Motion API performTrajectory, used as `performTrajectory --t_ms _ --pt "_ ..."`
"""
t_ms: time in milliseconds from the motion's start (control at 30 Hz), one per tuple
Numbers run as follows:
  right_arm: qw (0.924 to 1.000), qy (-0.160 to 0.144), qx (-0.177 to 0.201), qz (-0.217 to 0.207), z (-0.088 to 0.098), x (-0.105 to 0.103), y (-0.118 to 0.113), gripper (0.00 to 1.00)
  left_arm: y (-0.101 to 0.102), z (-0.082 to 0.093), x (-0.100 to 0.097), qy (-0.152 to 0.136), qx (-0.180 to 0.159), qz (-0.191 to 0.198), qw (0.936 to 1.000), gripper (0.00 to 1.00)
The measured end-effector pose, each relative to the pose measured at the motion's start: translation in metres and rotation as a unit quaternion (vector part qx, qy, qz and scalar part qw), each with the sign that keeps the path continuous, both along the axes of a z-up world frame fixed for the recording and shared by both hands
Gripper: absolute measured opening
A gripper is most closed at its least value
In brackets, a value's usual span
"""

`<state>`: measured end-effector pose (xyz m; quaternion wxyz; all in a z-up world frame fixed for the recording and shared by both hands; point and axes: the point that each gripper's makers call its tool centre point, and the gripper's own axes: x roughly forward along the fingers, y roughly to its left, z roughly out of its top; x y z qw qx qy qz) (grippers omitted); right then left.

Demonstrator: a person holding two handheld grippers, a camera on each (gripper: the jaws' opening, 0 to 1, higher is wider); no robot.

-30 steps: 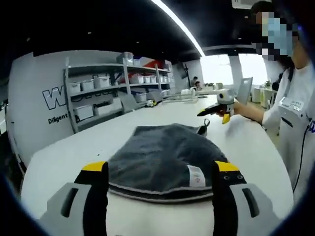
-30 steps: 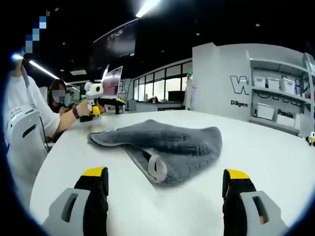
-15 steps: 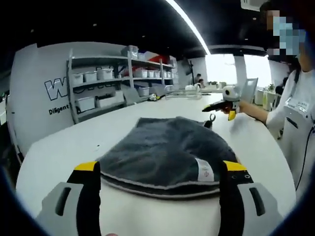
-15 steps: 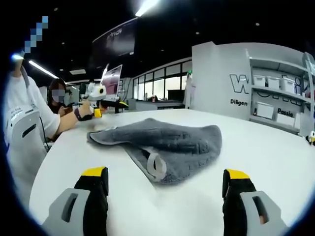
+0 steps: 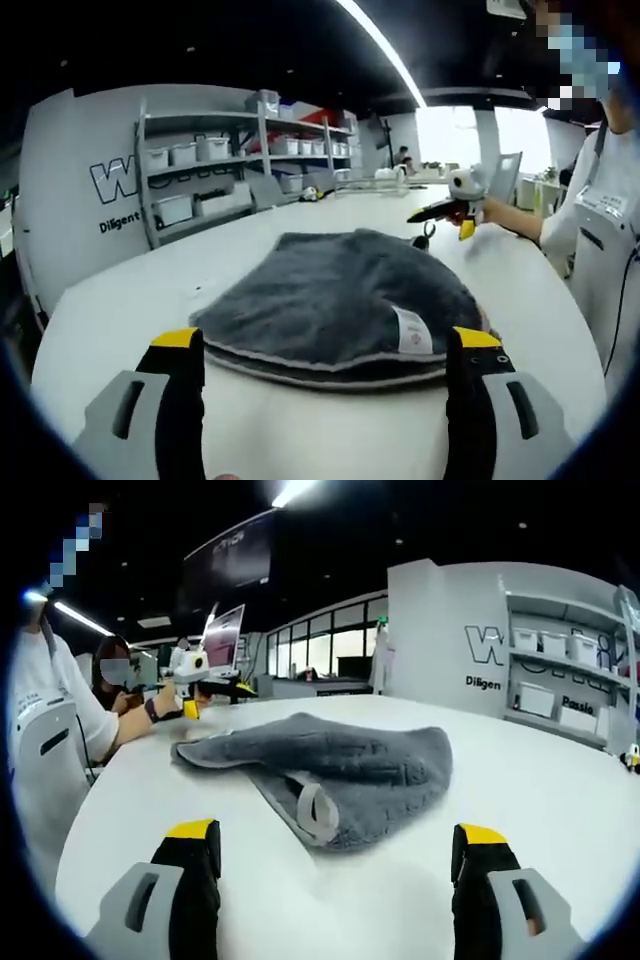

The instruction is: Open the folded towel by lifting each exposed corner and separating the folded layers until the towel lies flat within the target outline without major curled edges

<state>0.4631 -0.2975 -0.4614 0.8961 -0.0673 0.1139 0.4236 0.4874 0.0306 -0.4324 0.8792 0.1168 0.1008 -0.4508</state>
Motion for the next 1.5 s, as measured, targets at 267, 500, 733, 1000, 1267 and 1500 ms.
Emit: performTrajectory --t_ms 267,500,733,1000,1267,1500 --pt "0.9989 -0.022 -0.017 -0.038 0.001 0.009 0.002 0.98 0.003 -0.009 0.001 0.009 0.007 0.006 0.9999 0.99" --pt "0.9942 -0.058 -0.061 -0.066 -0.001 0.016 0.004 0.94 0.001 -0.007 -0.001 0.007 0.004 0.004 1.0 0.99" --pt "0.981 -0.107 -0.128 -0.099 -0.005 0.026 0.0 0.92 0.004 -0.004 0.0 0.004 -0.003 0.008 1.0 0.99" --pt "0.9754 -0.138 -0.123 -0.12 0.003 0.03 0.001 0.8 0.004 -0.003 -0.001 0.002 -0.005 0.008 1.0 0.99" --pt "0.9555 -0.21 -0.165 -0.124 0.015 0.03 0.002 0.54 0.004 -0.003 -0.001 0.003 -0.005 0.008 0.9999 0.99" --pt "0.9177 -0.283 -0.263 -0.094 0.011 0.024 0.022 0.49 0.002 -0.003 -0.002 0.002 -0.004 0.006 1.0 0.99"
